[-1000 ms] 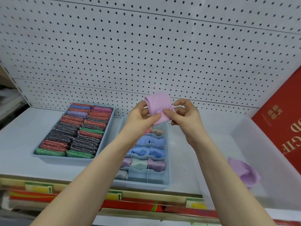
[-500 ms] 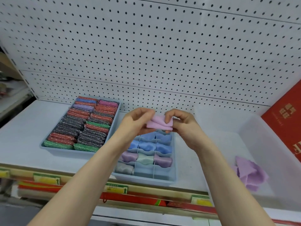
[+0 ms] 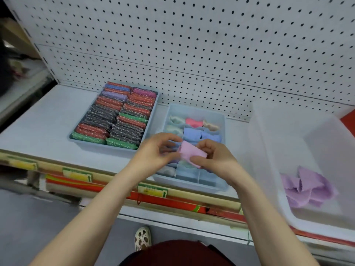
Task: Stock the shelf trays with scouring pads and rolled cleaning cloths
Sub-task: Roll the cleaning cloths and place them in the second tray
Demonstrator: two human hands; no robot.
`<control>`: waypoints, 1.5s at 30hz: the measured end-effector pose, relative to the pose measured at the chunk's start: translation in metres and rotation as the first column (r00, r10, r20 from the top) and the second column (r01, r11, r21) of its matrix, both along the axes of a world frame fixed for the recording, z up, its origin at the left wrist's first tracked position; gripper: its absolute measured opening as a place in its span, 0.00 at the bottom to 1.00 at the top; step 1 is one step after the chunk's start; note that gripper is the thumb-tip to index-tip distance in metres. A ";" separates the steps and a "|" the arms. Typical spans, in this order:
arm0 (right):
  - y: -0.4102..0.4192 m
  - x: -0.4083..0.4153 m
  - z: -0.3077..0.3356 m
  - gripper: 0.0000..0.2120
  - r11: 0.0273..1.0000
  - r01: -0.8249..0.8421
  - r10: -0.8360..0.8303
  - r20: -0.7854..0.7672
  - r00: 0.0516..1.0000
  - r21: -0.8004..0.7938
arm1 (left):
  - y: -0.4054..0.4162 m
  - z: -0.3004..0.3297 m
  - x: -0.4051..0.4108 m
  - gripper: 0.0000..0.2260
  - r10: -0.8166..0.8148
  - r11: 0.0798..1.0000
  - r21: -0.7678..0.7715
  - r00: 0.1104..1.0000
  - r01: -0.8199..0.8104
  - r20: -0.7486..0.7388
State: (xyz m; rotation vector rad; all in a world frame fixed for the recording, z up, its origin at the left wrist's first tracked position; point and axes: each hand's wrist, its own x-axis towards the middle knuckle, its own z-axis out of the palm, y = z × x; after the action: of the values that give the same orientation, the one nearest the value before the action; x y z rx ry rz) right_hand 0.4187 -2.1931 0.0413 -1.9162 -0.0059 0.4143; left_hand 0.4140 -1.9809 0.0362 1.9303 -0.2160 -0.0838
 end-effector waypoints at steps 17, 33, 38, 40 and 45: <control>0.023 0.000 -0.021 0.11 0.453 -0.250 0.492 0.006 0.870 -0.856 | 0.008 -0.023 0.014 0.14 -0.436 0.481 0.835 0.899 0.265 -0.034; 0.016 -0.004 -0.025 0.05 0.494 -0.265 0.466 -0.005 0.885 -0.828 | 0.005 -0.029 0.020 0.10 -0.413 0.493 0.841 0.911 0.225 -0.002; -0.014 -0.012 -0.004 0.05 0.808 -0.089 0.202 0.133 0.970 -0.582 | -0.004 -0.021 0.021 0.10 -0.358 0.523 0.826 0.934 0.211 -0.013; -0.046 -0.016 0.014 0.01 0.877 0.177 -0.009 0.353 0.936 -0.446 | -0.020 -0.014 0.024 0.09 -0.335 0.569 0.797 0.942 0.203 0.000; -0.177 -0.015 0.039 0.07 0.667 0.484 -0.219 0.472 0.854 -0.566 | -0.088 0.002 0.031 0.08 -0.295 0.724 0.664 0.954 0.189 0.050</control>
State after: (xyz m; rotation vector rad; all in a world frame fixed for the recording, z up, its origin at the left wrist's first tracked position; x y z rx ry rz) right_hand 0.4039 -2.3702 0.0802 -2.6187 0.3198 -0.2791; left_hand 0.4451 -2.0691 0.0380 2.6091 -0.6148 -0.2098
